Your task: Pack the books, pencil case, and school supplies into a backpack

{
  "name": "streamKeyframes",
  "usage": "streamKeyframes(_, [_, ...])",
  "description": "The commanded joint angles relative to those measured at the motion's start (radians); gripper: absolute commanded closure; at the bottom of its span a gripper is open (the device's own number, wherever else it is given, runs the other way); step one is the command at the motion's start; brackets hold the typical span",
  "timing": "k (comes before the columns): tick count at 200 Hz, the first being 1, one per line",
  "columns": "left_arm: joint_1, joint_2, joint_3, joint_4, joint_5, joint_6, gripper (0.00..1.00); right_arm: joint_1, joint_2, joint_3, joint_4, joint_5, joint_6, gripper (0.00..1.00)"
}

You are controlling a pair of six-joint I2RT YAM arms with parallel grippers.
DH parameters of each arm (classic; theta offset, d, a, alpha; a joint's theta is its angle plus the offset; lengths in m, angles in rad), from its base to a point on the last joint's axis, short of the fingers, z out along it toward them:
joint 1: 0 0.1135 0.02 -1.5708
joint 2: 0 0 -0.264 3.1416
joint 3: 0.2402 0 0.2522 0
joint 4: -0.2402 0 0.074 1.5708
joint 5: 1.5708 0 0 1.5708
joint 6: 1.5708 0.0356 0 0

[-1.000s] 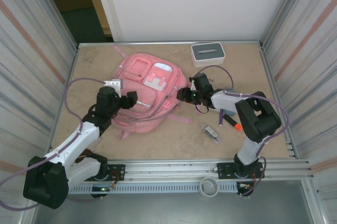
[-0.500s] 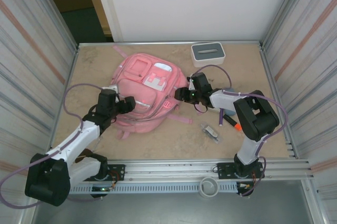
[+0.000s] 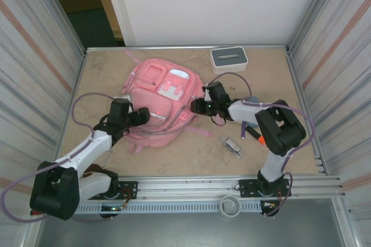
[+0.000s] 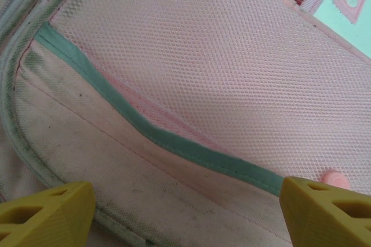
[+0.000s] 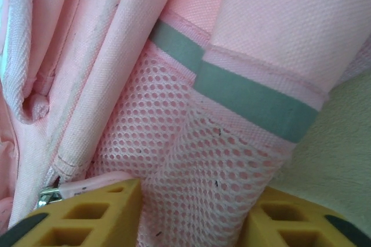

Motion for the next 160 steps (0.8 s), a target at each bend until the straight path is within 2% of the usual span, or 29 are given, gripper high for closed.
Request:
streamKeyframes(1, [0.009, 0.055, 0.017, 0.037, 0.059, -0.023, 0.17, 0.010, -0.020, -0.030, 0.016, 0.020, 0.008, 0.67])
streamKeyframes(42, [0.009, 0.195, 0.077, 0.123, 0.079, -0.026, 0.17, 0.019, -0.054, -0.052, 0.005, 0.011, 0.014, 0.83])
streamKeyframes(95, [0.015, 0.340, 0.209, 0.128, 0.017, 0.035, 0.16, 0.091, -0.071, -0.052, -0.004, 0.035, 0.024, 0.89])
streamKeyframes(133, [0.028, 0.452, 0.323, 0.126, 0.013, 0.067, 0.16, 0.197, -0.020, 0.009, -0.007, 0.011, 0.043, 0.87])
streamKeyframes(160, [0.070, 0.541, 0.432, 0.117, 0.026, 0.084, 0.16, 0.264, -0.013, 0.049, -0.037, -0.002, 0.030, 0.78])
